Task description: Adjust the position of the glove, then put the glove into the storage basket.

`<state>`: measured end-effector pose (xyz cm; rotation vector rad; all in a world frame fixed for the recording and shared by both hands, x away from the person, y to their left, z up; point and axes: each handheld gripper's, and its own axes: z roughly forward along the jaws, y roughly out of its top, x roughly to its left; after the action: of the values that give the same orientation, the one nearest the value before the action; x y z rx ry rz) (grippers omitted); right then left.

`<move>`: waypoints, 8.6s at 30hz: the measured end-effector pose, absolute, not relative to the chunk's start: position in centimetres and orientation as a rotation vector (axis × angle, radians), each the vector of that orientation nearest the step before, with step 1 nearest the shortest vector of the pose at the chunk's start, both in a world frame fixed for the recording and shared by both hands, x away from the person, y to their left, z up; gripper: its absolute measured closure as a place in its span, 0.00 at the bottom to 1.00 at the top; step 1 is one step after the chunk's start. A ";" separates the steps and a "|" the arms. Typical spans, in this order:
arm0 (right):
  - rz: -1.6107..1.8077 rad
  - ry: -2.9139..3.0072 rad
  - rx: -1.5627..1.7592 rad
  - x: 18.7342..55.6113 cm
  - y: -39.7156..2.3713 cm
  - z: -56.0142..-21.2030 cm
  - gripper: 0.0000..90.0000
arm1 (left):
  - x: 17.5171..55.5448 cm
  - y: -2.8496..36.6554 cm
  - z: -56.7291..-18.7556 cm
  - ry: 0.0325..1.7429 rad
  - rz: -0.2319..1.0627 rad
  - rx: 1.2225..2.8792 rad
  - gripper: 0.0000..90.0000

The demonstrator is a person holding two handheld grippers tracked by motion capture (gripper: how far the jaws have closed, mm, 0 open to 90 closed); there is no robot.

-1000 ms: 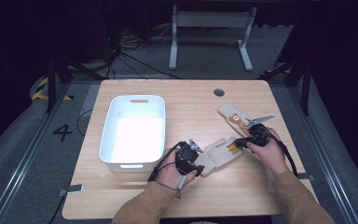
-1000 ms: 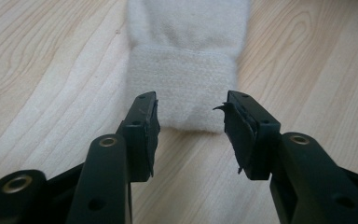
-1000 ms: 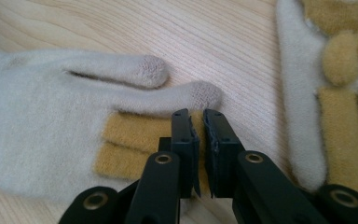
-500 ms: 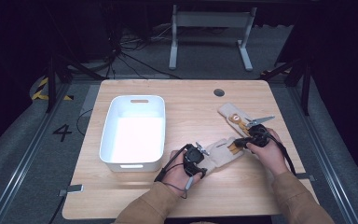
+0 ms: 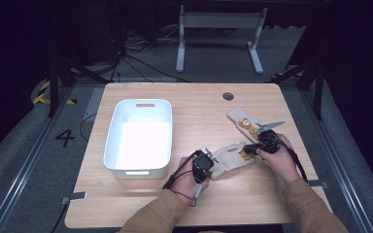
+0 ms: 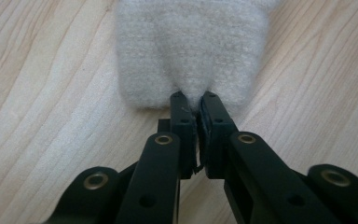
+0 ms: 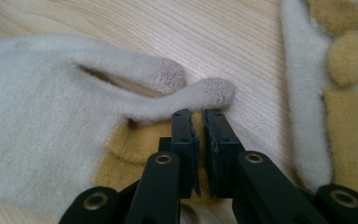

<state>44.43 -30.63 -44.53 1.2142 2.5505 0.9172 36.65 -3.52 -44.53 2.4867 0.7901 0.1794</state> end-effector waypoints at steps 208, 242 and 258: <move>0.936 2.553 0.796 39.0 -30.1 -33.2 0.89 | 35.0 2.3 -39.0 0.711 0.054 2.377 0.65; 1.093 2.675 0.486 33.7 -26.7 -36.0 0.88 | 35.0 2.4 -39.0 0.712 0.056 2.369 0.65; 1.055 2.801 0.383 34.3 -26.5 -38.0 0.87 | 35.0 2.3 -39.2 0.706 0.050 2.381 0.65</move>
<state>34.32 -26.50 -38.02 0.3833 2.8008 1.0553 35.02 2.25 -39.19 2.3809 0.7062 0.0496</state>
